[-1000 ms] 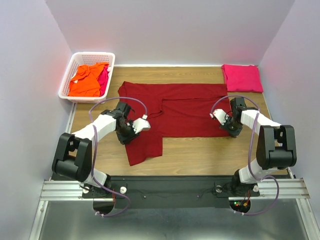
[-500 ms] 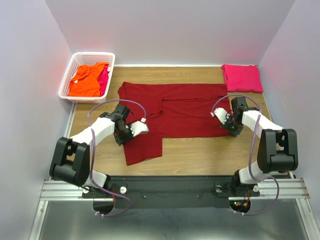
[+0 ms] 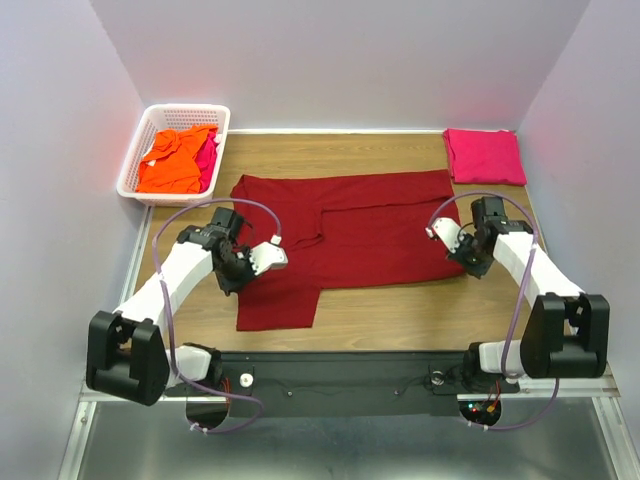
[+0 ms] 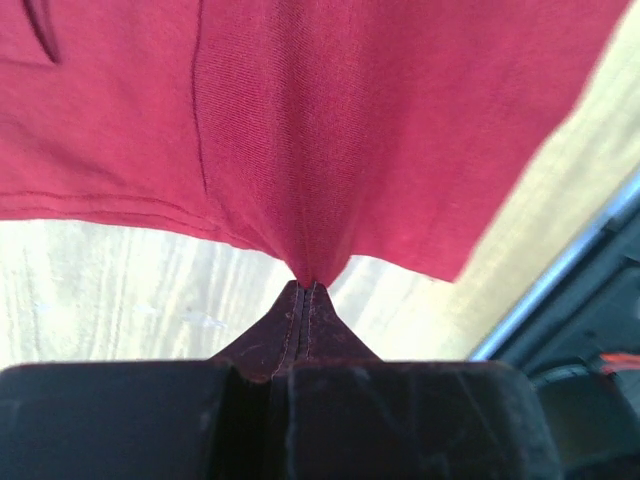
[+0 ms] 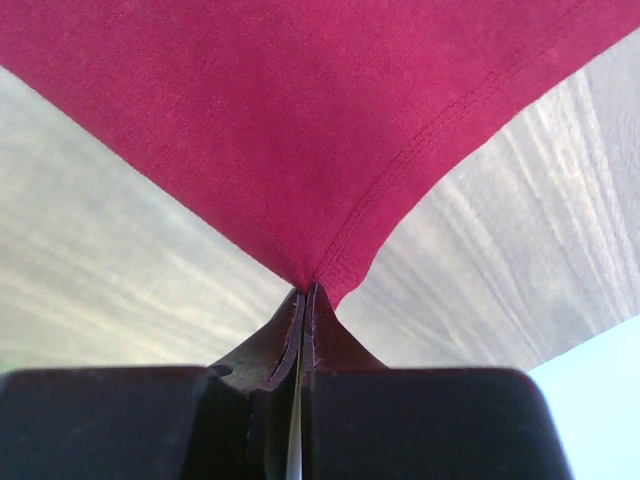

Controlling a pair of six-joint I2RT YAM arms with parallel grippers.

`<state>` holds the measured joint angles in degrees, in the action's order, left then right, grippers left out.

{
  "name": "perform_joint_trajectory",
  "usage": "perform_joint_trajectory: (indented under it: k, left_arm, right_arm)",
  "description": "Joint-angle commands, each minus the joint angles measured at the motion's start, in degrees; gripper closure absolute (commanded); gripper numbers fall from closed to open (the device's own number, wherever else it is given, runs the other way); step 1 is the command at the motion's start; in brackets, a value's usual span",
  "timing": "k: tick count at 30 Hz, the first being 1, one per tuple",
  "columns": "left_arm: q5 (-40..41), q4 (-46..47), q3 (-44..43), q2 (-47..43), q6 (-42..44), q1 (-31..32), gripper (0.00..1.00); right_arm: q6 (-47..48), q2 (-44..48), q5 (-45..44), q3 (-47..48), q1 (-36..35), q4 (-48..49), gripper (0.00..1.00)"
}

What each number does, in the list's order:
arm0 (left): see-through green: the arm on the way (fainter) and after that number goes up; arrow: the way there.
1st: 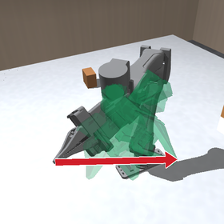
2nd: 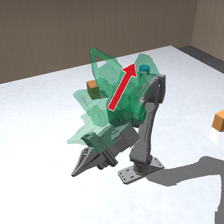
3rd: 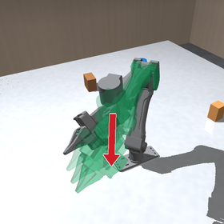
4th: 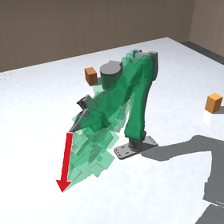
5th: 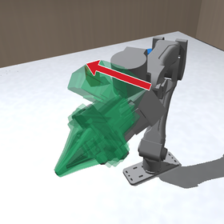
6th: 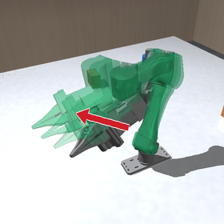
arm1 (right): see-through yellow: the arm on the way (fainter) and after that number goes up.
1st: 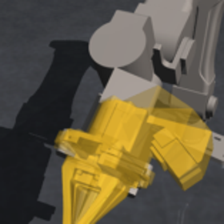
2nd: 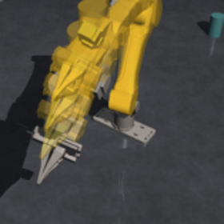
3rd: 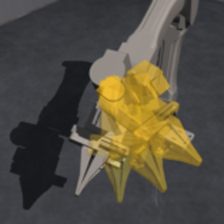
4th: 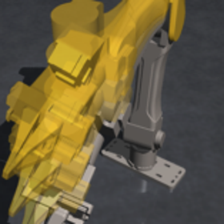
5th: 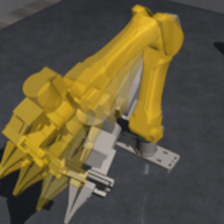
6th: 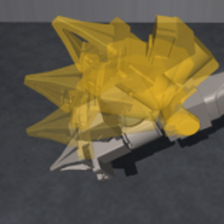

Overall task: Fold and stack the t-shirts
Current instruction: Fold the tshirt

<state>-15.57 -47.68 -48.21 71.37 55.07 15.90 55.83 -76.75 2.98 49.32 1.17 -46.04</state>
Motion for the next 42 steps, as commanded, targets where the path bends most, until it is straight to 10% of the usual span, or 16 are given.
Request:
perform_joint_trajectory:
  k: [1,42]
  left_arm:
    - [-3.93,-8.64,-5.22,-3.08,0.74,-1.66,1.00]
    - [-7.98,-6.81,-53.22,41.91,-4.88,-11.15,1.00]
  right_arm:
    - [1.73,4.24,0.00,1.04,1.20,-5.46,0.99]
    - [1.65,-48.49,6.33,61.06,2.08,-11.61,0.99]
